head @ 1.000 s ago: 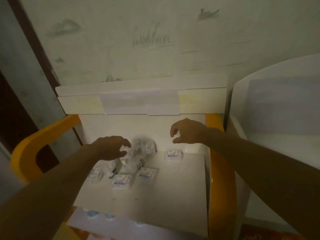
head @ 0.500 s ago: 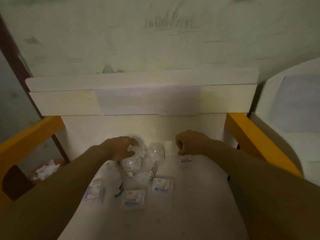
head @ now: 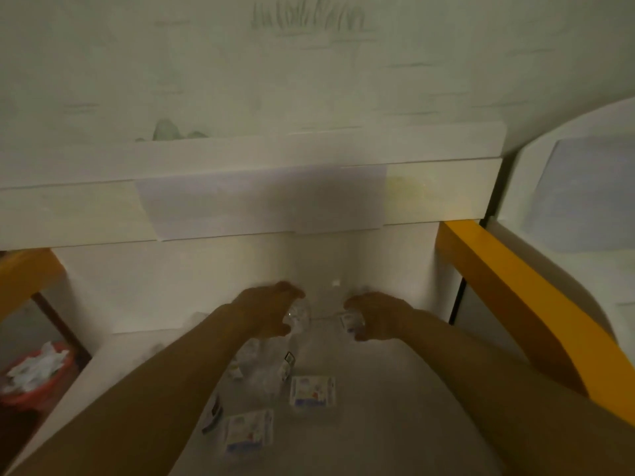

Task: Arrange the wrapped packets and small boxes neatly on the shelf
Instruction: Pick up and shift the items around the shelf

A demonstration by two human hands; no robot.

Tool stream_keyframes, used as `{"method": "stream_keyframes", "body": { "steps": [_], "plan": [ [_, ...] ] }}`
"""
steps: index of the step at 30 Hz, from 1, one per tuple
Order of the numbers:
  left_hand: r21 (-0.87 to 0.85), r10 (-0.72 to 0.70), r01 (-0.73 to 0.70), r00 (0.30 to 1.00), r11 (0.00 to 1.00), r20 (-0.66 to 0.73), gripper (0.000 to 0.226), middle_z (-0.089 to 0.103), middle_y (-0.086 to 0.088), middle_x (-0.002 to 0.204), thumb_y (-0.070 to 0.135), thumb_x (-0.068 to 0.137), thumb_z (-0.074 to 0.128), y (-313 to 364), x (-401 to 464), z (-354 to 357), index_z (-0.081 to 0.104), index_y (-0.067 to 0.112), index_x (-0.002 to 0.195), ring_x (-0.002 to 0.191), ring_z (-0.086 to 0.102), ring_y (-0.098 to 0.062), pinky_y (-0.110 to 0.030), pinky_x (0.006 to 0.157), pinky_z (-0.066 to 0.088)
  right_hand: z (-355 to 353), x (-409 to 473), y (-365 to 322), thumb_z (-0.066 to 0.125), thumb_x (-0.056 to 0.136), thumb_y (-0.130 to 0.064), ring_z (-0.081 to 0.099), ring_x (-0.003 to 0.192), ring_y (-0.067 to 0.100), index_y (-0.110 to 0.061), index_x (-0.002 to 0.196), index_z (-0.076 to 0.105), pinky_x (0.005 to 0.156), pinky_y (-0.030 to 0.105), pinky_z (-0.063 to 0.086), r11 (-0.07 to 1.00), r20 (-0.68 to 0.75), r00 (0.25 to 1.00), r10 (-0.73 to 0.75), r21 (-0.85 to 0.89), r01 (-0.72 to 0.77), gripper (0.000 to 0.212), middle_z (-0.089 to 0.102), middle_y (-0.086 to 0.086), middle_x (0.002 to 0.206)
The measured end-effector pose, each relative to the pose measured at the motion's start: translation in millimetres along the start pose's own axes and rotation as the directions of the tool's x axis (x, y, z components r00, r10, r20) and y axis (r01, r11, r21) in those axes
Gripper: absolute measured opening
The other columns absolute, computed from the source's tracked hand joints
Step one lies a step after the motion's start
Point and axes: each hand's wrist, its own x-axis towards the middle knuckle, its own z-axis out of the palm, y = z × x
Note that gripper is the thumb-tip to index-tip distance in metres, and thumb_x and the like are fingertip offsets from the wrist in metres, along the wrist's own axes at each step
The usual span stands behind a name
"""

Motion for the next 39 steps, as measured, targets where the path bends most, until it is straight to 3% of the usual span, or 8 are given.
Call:
{"method": "stream_keyframes", "body": {
  "steps": [4,8,14,17,20,22,28,39],
  "plan": [
    [0.022,0.012,-0.01,0.997,1.0,-0.083,0.081,0.024,-0.002,0.151,0.042,0.084,0.067,2.7,5.0,15.3,0.02,0.028,0.149,0.13,0.042,-0.025,-0.039,0.107,0.039,22.5,5.4,0.9,0.071,0.083,-0.036,0.025,0.142,0.028,-0.02,0.151,0.025,0.115,0.04,0.029,0.998,-0.015,0.999,-0.029,-0.057,0.028,0.084,0.027,0.004,0.156],
    [0.036,0.01,-0.005,0.99,0.999,-0.137,0.081,0.035,-0.001,0.148,0.059,0.08,0.062,4.5,5.5,20.5,0.024,0.031,0.146,0.13,0.042,-0.024,-0.039,0.109,0.034,26.5,2.1,1.8,0.072,0.081,-0.034,0.018,0.142,0.035,-0.021,0.151,0.022,0.113,0.045,0.03,0.994,-0.059,0.998,0.014,-0.103,-0.02,0.087,0.019,0.007,0.158],
    [-0.058,0.035,-0.045,0.985,0.997,-0.167,0.077,0.041,0.003,0.145,0.059,0.078,0.065,16.4,-2.4,-0.4,0.031,0.036,0.143,0.129,0.044,-0.02,-0.036,0.109,0.035,19.2,-11.4,2.7,0.077,0.079,-0.032,0.03,0.139,0.03,-0.009,0.147,0.031,0.112,0.037,0.034,0.996,0.079,0.993,0.084,-0.027,-0.082,0.086,0.019,0.013,0.155],
    [-0.276,0.051,-0.089,0.989,0.957,-0.142,0.077,0.041,0.005,0.139,0.048,0.076,0.075,14.9,-8.7,-22.5,0.034,0.038,0.141,0.123,0.047,-0.017,-0.034,0.105,0.041,-6.0,-31.8,0.2,0.08,0.074,-0.032,0.047,0.126,0.028,-0.011,0.142,0.034,0.101,0.035,0.045,0.997,-0.014,0.997,0.079,0.018,-0.078,0.084,0.039,0.01,0.144],
    [-0.361,0.091,-0.147,0.982,0.921,-0.166,0.072,0.042,0.006,0.134,0.042,0.073,0.08,13.9,-17.5,-55.6,0.04,0.043,0.132,0.112,0.051,-0.012,-0.024,0.095,0.046,-43.4,-57.2,-6.6,0.079,0.072,-0.033,0.055,0.115,0.025,-0.02,0.138,0.04,0.094,0.039,0.05,0.997,-0.148,0.986,0.077,0.026,-0.074,0.078,0.051,0.006,0.134],
    [-0.353,0.108,-0.183,0.969,0.918,-0.22,0.07,0.045,0.007,0.132,0.038,0.072,0.081,20.4,-22.9,-84.6,0.043,0.044,0.13,0.107,0.052,-0.01,-0.018,0.087,0.045,-72.9,-75.2,-10.3,0.078,0.074,-0.033,0.052,0.12,0.025,-0.022,0.141,0.04,0.098,0.039,0.048,0.999,-0.227,0.973,0.047,-0.005,-0.05,0.077,0.051,0.005,0.136],
    [-0.245,0.213,-0.35,0.866,0.904,-0.452,0.073,0.05,0.001,0.138,0.031,0.075,0.08,71.0,-23.0,-169.6,0.043,0.025,0.138,0.114,0.048,-0.013,-0.025,0.094,0.039,-147.1,-133.8,-2.1,0.074,0.074,-0.039,0.05,0.115,0.029,-0.026,0.141,0.042,0.093,0.041,0.048,0.977,-0.385,0.923,0.014,-0.191,-0.095,0.075,0.054,0.006,0.127],
    [-0.163,0.38,-0.519,0.773,0.839,-0.509,0.076,0.051,0.006,0.135,0.036,0.071,0.081,214.3,3.3,-223.6,0.043,0.031,0.137,0.117,0.05,-0.013,-0.031,0.1,0.042,-177.6,-247.3,104.3,0.069,0.08,-0.046,0.056,0.113,0.028,-0.02,0.138,0.048,0.097,0.04,0.047,0.963,-0.495,0.859,0.13,-0.142,-0.228,0.067,0.058,0.007,0.129]
  ]
}}
